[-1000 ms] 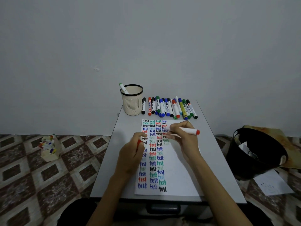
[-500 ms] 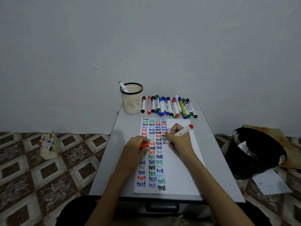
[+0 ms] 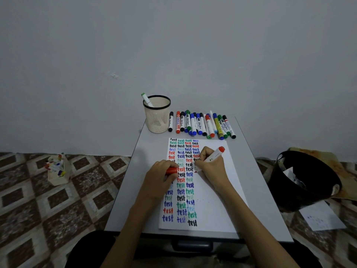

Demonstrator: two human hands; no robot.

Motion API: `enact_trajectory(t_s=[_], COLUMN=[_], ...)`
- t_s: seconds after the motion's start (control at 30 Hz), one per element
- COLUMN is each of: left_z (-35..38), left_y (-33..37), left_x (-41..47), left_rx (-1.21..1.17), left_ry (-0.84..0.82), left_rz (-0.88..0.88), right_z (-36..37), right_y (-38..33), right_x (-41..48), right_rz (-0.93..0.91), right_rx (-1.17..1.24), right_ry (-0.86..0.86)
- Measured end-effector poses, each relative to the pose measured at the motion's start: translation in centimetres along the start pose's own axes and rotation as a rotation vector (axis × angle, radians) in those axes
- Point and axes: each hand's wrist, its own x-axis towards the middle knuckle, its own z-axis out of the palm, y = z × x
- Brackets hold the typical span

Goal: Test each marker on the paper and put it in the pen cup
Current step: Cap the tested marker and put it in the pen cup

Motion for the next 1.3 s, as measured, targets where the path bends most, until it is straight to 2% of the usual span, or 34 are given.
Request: enact_trajectory(t_s=[0.33, 0.47, 0.77, 0.93, 1.3], left_z=[0.02, -0.01, -0.07, -0.1, -0.05], left_y=[-0.11, 0.0, 0.0, -0.01, -0.01], left_x=[-0.02, -0.02, -0.01, -0.12, -0.1], left_rx=[-0.024, -0.026, -0.038, -0.05, -0.053], left_ry=[0.013, 0.02, 0.012, 0.02, 0.019], left_rz=[-0.007, -0.002, -0.013, -0.012, -0.017], right_z=[-0.16, -0.34, -0.29, -0.36, -0.43], right_y=[0.38, 0.41, 0.19, 0.33, -0.12], right_x=[0.17, 0.19, -0.04, -0.05, -0.25], right_rz=[0.017, 0.011, -0.007, 0.001, 0.009], right_rx=[-0.03, -0.008, -0.041, -0.016, -0.031], right_ry=[-0.021, 0.032, 0.008, 0.09, 0.082])
